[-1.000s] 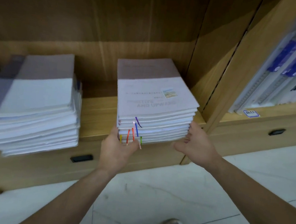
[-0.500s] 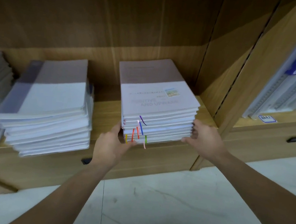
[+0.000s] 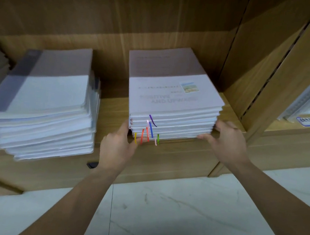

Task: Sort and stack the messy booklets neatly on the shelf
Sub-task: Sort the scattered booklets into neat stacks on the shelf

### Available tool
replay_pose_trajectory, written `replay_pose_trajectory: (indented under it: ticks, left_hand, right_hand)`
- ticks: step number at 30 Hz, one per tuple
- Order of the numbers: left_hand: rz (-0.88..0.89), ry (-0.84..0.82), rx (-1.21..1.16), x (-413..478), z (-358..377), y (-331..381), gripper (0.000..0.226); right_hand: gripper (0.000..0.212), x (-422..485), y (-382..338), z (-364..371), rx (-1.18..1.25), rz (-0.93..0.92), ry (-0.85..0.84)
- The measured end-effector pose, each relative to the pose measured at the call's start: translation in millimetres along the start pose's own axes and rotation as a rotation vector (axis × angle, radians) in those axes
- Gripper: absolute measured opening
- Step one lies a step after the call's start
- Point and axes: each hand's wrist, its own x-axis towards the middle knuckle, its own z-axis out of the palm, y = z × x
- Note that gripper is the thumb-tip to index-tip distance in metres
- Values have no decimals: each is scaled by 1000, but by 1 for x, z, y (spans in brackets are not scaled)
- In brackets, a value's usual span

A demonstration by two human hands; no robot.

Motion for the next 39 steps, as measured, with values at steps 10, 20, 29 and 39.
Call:
replay_pose_trajectory:
  ticks: [10,20,29,39]
  left_hand:
    - [-114,-135,-178,0,-17,18,60]
    - [-116,-80,-84,3,-9,21,38]
    - [-96,-110,-280,11,-28,32,51]
    - [-140,-141,-476,6,-40,44,58]
  right_hand:
    - [53,-4,-9,-14,207,59,-113]
    - [48,0,-21,-7,309,138,-48]
    - [43,-2,-42,-19,476,135,-39]
    - [69,-12,-45,-26,609,104,4]
